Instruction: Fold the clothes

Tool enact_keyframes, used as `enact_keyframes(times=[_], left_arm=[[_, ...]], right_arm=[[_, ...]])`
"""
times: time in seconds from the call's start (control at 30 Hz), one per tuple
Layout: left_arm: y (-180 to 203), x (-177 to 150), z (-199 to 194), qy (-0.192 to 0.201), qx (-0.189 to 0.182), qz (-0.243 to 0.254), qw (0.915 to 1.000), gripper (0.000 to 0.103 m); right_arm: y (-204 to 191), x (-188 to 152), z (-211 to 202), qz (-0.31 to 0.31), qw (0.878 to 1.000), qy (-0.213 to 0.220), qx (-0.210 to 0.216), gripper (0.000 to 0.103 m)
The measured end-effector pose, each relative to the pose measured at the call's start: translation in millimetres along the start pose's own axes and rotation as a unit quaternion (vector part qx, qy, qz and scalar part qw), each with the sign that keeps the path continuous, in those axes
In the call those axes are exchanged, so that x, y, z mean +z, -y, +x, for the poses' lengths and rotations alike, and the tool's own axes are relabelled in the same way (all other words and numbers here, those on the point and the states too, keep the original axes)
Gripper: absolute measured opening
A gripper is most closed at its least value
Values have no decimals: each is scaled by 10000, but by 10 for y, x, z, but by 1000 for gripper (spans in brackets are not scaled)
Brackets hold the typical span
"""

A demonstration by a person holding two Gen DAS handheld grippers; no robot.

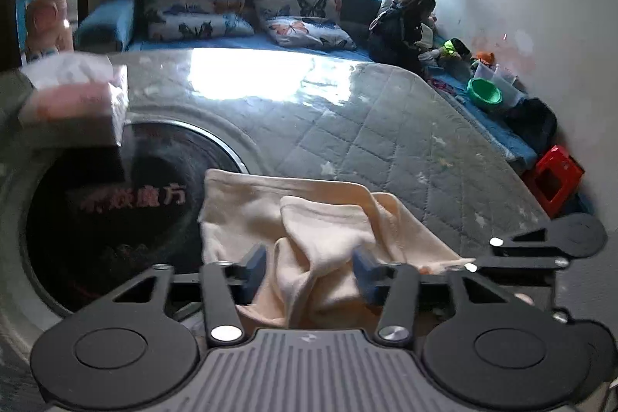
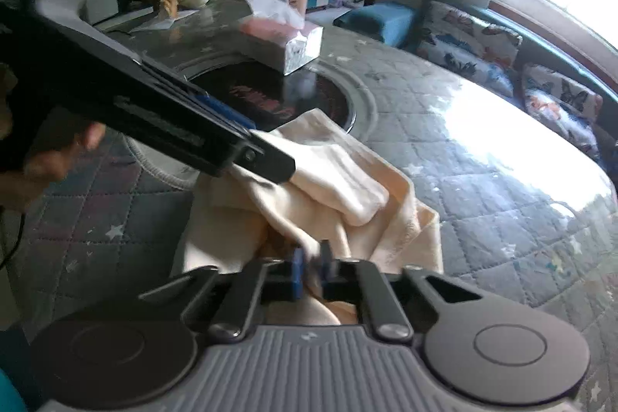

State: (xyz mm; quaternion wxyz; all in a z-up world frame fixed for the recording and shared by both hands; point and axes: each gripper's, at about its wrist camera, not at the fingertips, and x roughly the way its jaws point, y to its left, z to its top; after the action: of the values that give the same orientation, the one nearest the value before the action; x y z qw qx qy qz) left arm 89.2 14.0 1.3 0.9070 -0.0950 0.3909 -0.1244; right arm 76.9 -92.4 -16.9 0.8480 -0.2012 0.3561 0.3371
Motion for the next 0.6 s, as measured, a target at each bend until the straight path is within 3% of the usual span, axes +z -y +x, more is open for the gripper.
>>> enact_keyframes(times=[0.27, 0.43, 0.6], left_arm=[[-7, -29, 89, -25, 1, -23, 10000, 14], [-18, -74, 90, 38, 92, 29, 9999, 10], [-84, -88, -84, 346, 285, -4, 9990, 9]], right_arm=[[386, -147, -450, 347, 9921, 382, -1144, 2], [750, -458, -778, 1048, 9739, 309, -1989, 2], [992, -891, -998, 1508, 9533, 20, -2617, 2]])
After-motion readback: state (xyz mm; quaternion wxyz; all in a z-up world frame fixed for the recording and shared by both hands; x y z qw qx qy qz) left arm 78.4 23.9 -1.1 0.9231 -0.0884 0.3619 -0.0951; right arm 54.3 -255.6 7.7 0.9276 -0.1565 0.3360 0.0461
